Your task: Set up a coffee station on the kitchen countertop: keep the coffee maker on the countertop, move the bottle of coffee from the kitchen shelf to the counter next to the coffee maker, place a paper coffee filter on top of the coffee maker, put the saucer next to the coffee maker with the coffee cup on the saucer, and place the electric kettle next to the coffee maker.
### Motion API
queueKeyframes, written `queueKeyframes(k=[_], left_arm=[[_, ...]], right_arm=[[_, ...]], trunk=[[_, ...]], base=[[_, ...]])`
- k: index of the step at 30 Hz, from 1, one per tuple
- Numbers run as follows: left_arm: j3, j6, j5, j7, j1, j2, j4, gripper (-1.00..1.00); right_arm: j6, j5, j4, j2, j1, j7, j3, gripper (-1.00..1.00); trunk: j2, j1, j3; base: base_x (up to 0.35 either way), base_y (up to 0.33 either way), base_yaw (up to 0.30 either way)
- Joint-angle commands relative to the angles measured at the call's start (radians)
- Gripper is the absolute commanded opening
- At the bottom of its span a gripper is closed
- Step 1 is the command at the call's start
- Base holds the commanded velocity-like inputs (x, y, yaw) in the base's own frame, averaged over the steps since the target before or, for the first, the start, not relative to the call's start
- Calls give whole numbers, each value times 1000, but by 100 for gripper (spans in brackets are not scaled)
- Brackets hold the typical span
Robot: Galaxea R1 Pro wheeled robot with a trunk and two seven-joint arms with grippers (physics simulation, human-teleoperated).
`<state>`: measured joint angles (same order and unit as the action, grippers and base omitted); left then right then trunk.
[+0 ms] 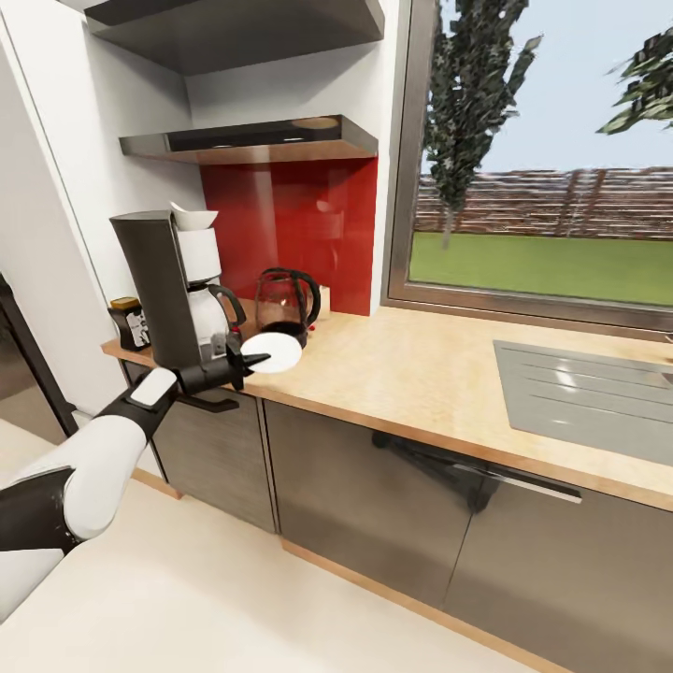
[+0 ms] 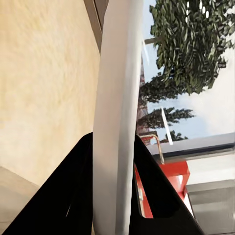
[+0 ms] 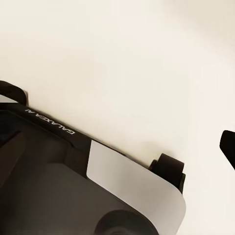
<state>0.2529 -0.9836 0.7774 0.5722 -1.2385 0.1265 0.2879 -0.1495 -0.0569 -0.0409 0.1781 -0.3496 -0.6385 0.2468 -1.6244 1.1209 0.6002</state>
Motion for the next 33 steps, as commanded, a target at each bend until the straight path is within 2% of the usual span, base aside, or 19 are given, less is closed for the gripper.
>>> queueKeyframes(k=[1,14,19,26,33], left_arm=[[7,-4,-6,5,-1,0,-2,-100],[25,-3,-6,3,-1,5,-56,-100],[26,-1,-6,12,-1,21,-85,-100],[28,-1,-6,21,-1,26,-89,-100],[75,0,-6,22,-1,27,-89,-100]], right_arm=[[-8,-6,-4,0,-2,-3,8,100],[-9,-6,-4,0,-2,-3,8,100],[-9,-6,-4,0,-2,-3,8,100],[-9,-6,-4,0,-2,-3,8,100],[-9,-6,-4,0,-2,-3,8,100]], trunk=[[-1,0,1],[-1,0,1],[-1,0,1],[-1,0,1],[-1,0,1]], base=[[0,0,0],[0,0,0],[0,0,0],[12,7,0],[26,10,0]])
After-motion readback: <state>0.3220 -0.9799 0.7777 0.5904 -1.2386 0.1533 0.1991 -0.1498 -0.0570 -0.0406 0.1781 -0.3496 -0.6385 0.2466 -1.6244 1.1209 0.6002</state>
